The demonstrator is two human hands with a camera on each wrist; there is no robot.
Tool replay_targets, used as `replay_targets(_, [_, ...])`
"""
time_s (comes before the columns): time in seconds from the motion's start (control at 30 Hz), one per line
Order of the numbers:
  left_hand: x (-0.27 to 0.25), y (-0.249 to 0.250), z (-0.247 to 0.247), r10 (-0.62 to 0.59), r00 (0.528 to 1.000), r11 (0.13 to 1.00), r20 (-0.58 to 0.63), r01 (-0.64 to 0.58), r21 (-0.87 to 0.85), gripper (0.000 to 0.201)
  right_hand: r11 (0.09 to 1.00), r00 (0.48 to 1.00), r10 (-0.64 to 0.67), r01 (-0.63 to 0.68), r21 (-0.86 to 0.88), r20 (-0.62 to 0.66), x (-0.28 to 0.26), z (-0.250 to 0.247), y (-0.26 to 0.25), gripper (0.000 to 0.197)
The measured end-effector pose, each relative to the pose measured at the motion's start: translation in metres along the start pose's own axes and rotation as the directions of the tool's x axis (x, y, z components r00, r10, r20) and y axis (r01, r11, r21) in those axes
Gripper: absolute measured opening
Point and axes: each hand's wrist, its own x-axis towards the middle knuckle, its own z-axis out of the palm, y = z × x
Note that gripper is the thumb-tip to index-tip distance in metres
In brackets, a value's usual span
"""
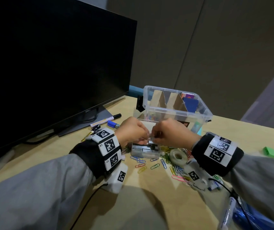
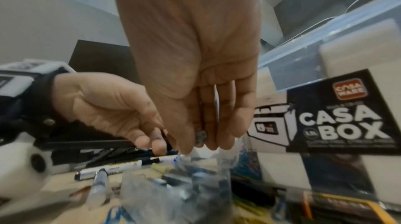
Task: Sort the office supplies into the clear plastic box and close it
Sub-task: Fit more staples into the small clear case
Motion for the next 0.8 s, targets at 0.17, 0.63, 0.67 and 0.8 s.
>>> replay_targets(0.17, [0.002,0.002,-0.007,0.157,0.981,0.938,-0.113,-0.112,0.329,0.015,0.996,0.994,0.063,-0.056,-0.076,0.091,0.003,0.011,-0.001,0.014])
replay_targets(0.63, [0.002,-0.004,-0.011,0.202,0.976,0.898,-0.081,-0.151,0.413,0.009,0.992,0.989,0.071,-0.056,-0.115,0.131,0.004,0.014,-0.001,0.022])
replay_targets(0.67, [0.003,-0.004,-0.011,0.206,0.976,0.894,-0.077,-0.155,0.420,0.009,0.992,0.988,0.073,-0.058,-0.114,0.135,0.003,0.013,-0.001,0.021])
replay_targets(0.8, [0.003,-0.004,-0.010,0.208,0.976,0.889,-0.062,-0.163,0.427,0.008,0.992,0.987,0.081,-0.066,-0.106,0.140,0.002,0.011,-0.001,0.017])
